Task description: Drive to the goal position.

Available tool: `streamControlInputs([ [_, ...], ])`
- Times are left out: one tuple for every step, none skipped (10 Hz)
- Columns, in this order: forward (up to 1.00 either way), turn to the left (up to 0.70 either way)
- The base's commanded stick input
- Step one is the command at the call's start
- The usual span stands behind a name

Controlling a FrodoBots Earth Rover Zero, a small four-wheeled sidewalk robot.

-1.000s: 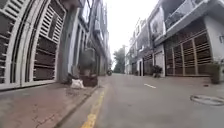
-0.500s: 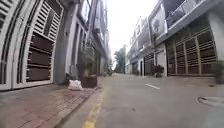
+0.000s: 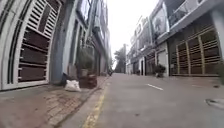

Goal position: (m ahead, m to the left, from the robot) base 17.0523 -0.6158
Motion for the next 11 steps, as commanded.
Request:
streamControlInputs([
  [0.50,-0.41],
  [0.50,-0.50],
  [0.50,-0.50],
  [0.50,-0.42],
  [0.50,-0.23],
  [0.50,0.00],
  [0.50,0.00],
  [0.50,0.00],
  [0.50,0.00],
  [0.50,0.00],
  [0.50,0.00],
])
